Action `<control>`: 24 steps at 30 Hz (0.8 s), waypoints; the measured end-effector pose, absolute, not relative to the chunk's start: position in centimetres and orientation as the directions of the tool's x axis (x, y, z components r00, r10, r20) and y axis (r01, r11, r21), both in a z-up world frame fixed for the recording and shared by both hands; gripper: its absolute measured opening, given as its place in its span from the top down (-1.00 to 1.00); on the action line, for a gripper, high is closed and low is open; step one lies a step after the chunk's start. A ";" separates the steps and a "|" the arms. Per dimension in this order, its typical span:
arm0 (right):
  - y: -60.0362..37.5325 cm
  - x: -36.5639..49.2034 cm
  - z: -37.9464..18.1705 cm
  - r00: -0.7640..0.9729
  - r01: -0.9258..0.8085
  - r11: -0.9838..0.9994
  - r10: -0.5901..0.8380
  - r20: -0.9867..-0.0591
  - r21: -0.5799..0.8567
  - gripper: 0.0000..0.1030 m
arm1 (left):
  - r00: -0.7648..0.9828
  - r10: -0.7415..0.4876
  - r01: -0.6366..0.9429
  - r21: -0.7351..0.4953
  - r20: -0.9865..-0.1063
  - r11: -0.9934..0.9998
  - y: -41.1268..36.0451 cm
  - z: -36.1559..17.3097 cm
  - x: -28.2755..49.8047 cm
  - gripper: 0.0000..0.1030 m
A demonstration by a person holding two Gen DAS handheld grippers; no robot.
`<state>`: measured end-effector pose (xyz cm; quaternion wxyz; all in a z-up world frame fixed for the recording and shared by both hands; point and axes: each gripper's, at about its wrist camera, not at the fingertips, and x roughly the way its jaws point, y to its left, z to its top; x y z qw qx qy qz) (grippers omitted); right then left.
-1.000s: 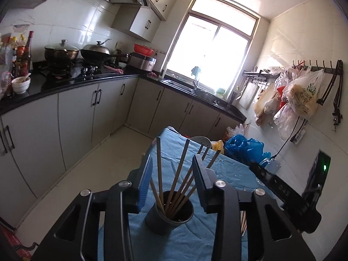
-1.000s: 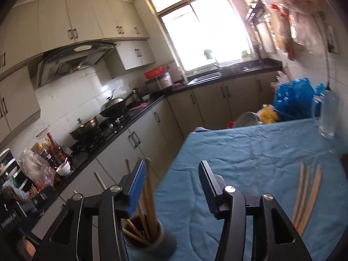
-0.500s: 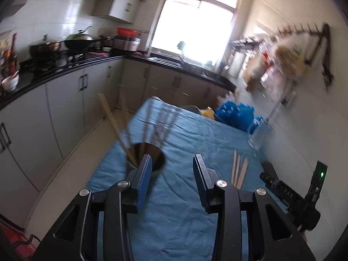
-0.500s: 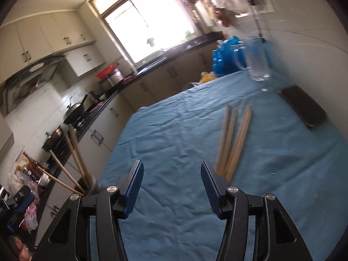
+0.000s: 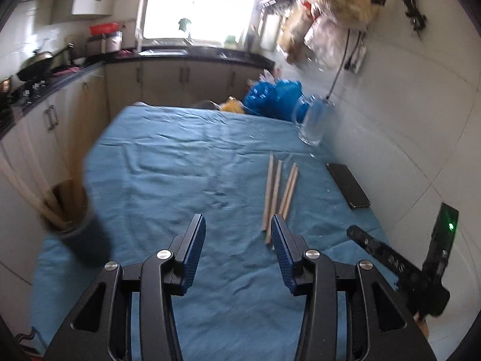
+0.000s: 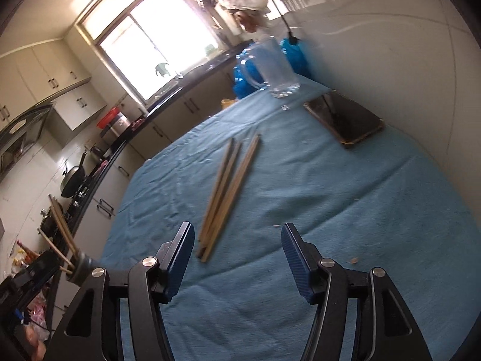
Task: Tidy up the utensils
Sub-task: 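Move back to the row and close the left tool on a chopstick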
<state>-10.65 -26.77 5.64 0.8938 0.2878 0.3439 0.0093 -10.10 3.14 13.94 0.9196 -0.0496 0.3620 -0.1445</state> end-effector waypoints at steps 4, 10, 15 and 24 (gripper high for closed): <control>-29.2 -9.9 4.5 0.750 0.213 0.819 0.212 -0.627 0.532 -0.25 | 0.634 -0.315 0.252 -0.196 -0.706 0.948 -0.7 11.7 -4.9 0.15; -31.0 -7.7 3.2 0.726 0.223 0.827 0.212 -0.654 0.515 -0.25 | 0.593 -0.290 0.291 -0.136 -0.751 0.947 -5.6 7.8 2.8 0.15; -30.9 -6.0 1.7 0.703 0.200 0.832 0.246 -0.667 0.518 -0.25 | 0.517 -0.306 0.282 -0.178 -0.800 0.943 -7.3 4.6 7.9 0.38; -30.8 -4.2 0.1 0.675 0.182 0.828 0.287 -0.680 0.530 -0.25 | 0.462 -0.307 0.345 -0.150 -0.832 0.926 -10.1 1.7 11.7 0.65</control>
